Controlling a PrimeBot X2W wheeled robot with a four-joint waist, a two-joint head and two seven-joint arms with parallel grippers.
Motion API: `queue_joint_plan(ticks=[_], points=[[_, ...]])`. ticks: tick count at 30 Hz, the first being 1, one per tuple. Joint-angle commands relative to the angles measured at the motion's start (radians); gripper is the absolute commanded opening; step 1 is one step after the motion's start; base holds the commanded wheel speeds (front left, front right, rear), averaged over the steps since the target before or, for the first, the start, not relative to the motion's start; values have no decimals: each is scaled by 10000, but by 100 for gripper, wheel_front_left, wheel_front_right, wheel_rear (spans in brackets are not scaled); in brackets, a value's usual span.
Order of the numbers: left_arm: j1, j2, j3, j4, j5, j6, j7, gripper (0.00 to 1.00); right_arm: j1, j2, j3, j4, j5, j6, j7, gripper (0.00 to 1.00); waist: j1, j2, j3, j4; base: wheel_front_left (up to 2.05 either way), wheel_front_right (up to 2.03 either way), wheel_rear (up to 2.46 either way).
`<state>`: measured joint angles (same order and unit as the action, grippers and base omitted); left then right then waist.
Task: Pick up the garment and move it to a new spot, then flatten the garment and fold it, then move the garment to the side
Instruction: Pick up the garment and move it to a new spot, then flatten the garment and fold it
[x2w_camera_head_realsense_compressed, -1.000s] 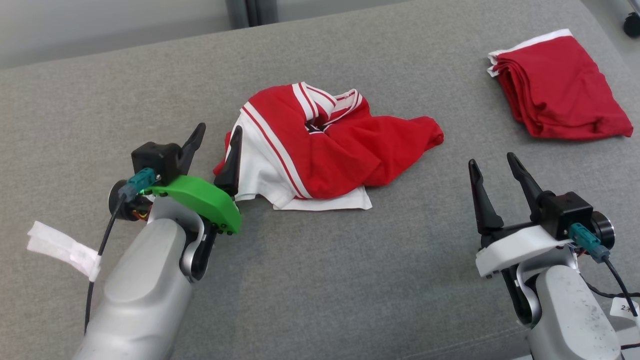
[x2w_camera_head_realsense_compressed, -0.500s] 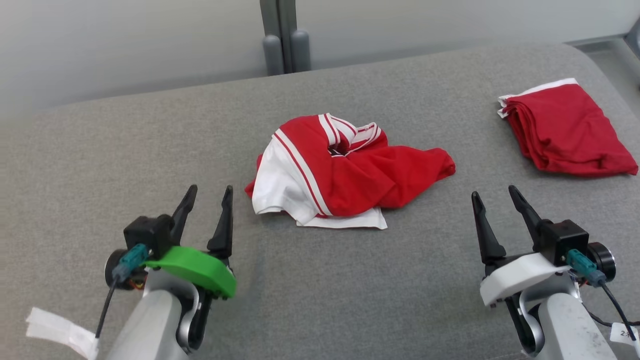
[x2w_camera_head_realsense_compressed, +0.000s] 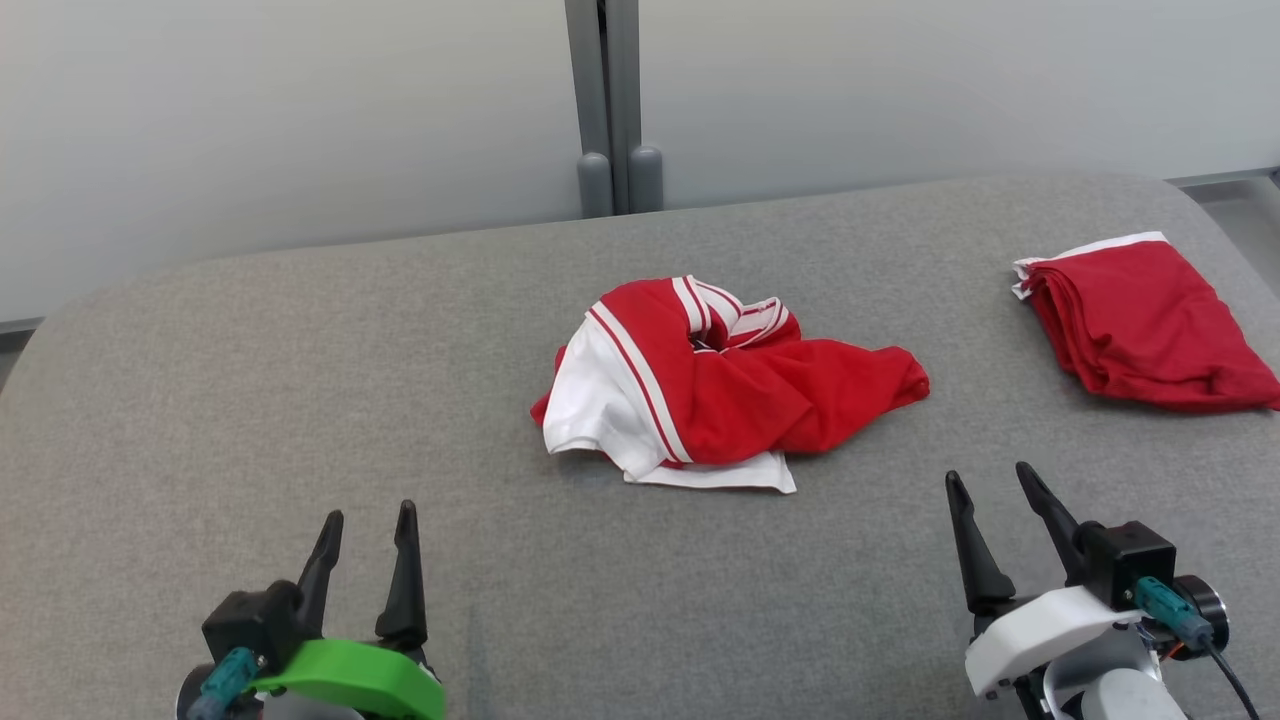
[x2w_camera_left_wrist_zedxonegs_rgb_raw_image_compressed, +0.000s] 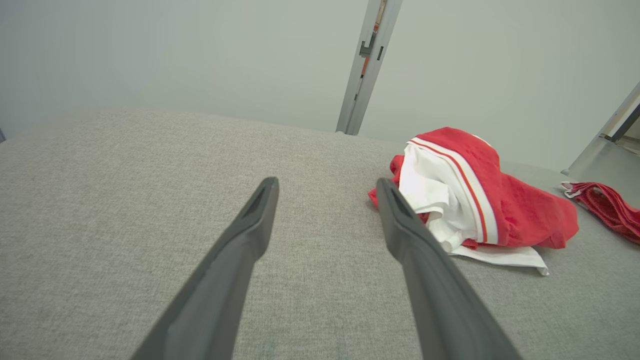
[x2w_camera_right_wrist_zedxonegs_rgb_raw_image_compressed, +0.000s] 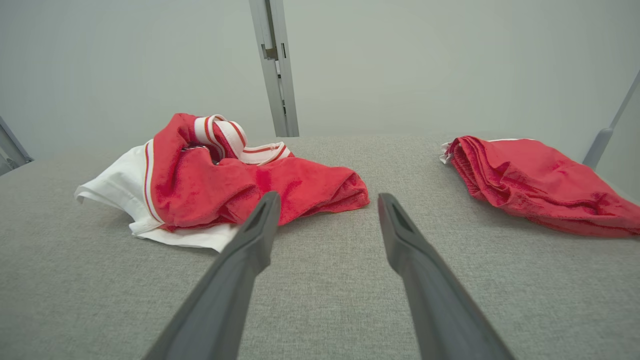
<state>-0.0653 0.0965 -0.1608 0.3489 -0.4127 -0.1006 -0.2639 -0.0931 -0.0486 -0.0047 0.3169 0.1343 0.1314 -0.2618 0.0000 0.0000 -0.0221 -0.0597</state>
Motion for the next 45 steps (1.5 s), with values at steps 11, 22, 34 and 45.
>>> queue_joint_plan(ticks=[11,22,34,45], points=[[1156,-335,504,-577,252,4,-5,100,502,-37,218,89,221,-15,-44,100,0,0,-90,-36,0,0,0],[1089,-390,724,-536,398,-62,-5,100,324,-37,236,94,144,-15,-44,100,0,0,-82,-22,0,0,0],[950,-430,762,-465,477,-130,-5,100,261,-37,244,74,130,-15,-45,100,0,0,56,-9,0,0,0],[-834,-346,-79,166,749,-240,291,100,-175,-35,344,-53,46,-15,-45,100,0,0,839,-361,0,0,0]])
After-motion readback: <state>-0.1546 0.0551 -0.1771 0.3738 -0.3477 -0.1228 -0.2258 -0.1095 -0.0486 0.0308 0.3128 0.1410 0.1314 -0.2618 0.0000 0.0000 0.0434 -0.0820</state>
